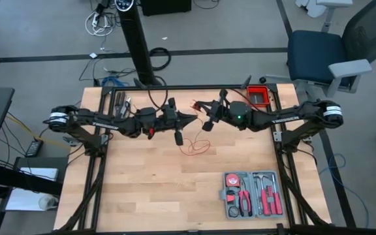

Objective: Coil cords
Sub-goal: Coil the wire

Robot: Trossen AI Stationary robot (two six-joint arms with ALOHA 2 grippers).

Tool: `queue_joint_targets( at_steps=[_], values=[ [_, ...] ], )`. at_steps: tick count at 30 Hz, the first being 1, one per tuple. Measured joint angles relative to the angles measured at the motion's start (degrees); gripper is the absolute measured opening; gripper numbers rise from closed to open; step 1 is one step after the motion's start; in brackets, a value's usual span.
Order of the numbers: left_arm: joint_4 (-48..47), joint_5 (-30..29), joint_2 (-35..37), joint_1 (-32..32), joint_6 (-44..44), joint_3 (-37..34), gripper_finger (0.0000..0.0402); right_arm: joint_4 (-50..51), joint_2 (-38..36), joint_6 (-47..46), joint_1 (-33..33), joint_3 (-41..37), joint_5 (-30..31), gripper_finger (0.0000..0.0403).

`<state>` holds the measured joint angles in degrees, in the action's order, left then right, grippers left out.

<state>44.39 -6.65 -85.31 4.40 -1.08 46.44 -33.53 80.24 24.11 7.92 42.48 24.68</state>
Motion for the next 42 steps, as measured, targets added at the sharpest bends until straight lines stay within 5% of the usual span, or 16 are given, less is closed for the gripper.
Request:
queue_joint_targets(
  at_steps=[6,13,27,42],
  values=[
    [1.62,1.61,-2.80,-0.04,-0.15,0.36,0.0000,-1.22,0.79,-2.44,-1.16,3.53,-0.36,0.0002],
    [1.84,1.57,-3.64,-0.06,-0.40,0.33,0.0000,-4.38,-0.22,-6.98,-2.45,4.26,-8.19,0.0002],
    [-1.60,-1.18,-3.63,0.00,-0.54,0.31,0.0000,-7.30,-2.59,-7.02,-6.42,4.22,-4.99,0.0001],
    [-8.26,-6.73,-1.85,-0.04,-6.57,0.28,0.0000,16.22,-11.87,-5.35,-8.61,4.17,-4.85,0.0002]
  ],
)
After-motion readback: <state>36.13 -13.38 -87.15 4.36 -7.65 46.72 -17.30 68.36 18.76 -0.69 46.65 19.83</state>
